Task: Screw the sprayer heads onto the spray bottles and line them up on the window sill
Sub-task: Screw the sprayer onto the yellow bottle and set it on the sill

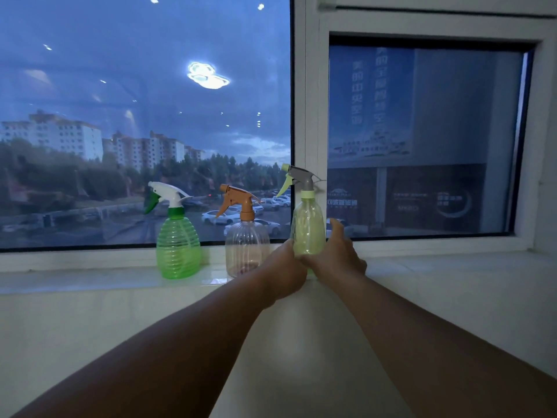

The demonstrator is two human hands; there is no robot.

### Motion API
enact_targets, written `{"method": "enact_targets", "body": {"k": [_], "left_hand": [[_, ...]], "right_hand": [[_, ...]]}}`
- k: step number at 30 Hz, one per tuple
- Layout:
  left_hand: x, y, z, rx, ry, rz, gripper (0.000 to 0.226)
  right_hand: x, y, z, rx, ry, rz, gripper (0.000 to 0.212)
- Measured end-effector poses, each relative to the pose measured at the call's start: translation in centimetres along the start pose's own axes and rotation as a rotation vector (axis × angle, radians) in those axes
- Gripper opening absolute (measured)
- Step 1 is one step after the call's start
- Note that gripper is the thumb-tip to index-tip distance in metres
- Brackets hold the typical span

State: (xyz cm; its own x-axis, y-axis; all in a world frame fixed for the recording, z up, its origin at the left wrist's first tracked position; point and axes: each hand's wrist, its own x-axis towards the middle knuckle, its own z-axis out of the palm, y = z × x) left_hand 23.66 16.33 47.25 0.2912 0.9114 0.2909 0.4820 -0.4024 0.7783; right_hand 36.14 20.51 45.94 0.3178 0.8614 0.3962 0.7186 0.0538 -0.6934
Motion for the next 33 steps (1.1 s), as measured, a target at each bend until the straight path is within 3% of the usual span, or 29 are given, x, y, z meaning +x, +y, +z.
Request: {"method": "enact_targets", "body": {"k": [3,8,13,17,22,33], "left_hand": [[-0.7,-0.8,0.3,0.009,0.053,-0.022,0.045],[-2.4,-2.3,1.7,-0.049,0.127,-0.020,0.058],[-3.5,-2.3,2.6,-0.119,0.163,0.051,0.050],[-5.2,-2.4,2.6,-0.097,0.191,0.062,0.057],[-9.1,-3.9,3.0,-0.078,0.187,-0.011,0.060],[-19.7,-12.0,7.8,-0.092,-0.051,-0.231,0.063]], "right_hand": [[-1.0,0.6,-0.4,-0.008,0.035,-0.001,0.109],[-4.3,2.1,-0.2,0.062,0.138,-0.145,0.086],[-6.6,1.8,0.2,0.135,0.128,-0.196,0.079],[-8.4,1.5,-0.3,0.163,0.110,-0.225,0.074],[-12.6,2.6,-0.3,0.162,0.029,-0.222,0.070],[-24.5,10.8,2.8,0.101,-0.251,-0.053,0.068]]}}
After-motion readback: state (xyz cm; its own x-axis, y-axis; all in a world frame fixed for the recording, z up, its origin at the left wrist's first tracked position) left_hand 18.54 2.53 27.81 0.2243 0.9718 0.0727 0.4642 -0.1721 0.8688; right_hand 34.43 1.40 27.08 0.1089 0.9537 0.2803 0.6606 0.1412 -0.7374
